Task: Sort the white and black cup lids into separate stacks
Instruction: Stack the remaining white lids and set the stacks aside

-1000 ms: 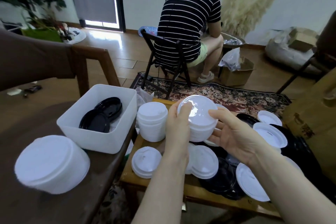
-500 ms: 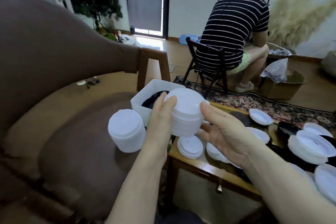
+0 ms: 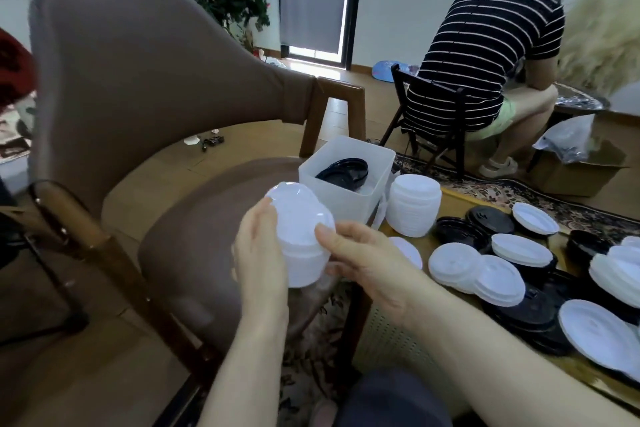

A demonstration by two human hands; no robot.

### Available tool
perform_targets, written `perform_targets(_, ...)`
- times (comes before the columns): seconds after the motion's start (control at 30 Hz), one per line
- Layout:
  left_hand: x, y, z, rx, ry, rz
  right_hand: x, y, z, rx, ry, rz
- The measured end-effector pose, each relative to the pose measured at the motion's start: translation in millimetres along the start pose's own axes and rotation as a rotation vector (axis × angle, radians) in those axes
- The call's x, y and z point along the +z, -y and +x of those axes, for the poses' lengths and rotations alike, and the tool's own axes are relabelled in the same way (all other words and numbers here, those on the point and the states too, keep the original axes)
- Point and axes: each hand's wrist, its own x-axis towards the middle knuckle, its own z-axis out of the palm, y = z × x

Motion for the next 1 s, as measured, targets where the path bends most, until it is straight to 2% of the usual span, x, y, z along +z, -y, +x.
perform_targets(0.13,-17.7,39.8,-14.2,-0.034,-0.247,0.081,12.8,-37.6,-1.7,0.023,0.086,-0.097)
perform_targets(0.23,-22.7,51.1,-13.7,-0.069,-0.336,0.077,24.5,-56.1,0.3,0.000,0.117,-0.166)
perform_targets(0.33,-26.0,55.4,-3.5,-0.050,-0.315,0.042,32.0,-66.0,10.4,-0.097,0.055,-0.334)
perform_targets(0.4,-29.1,57.3,0.9,-0.029,-0.288,0.040,37.3,-66.5,15.0,-0.127,0.027,-0.362)
perform_targets(0.57,-37.3,68.2,1.5,0.029,-0.220,0.057,47.5,-69.8,21.0,-0.140,-0.027,-0.315)
perform_targets(0.8,-42.1,71.0,17.7,0.095,-0.135,0.120,44.5,-66.4,22.6,-0.107,-0.004,-0.212)
perform_targets(0.87,-40.5,71.3,12.4,0.172,-0.158,0.198,36.5,-61.1,18.3,-0.090,-0.037,-0.243)
perform_targets(1.0,-26.2,62.6,-9.3,0.437,-0.198,0.340,8.6,-46.7,3.1,-0.134,-0.091,-0.299)
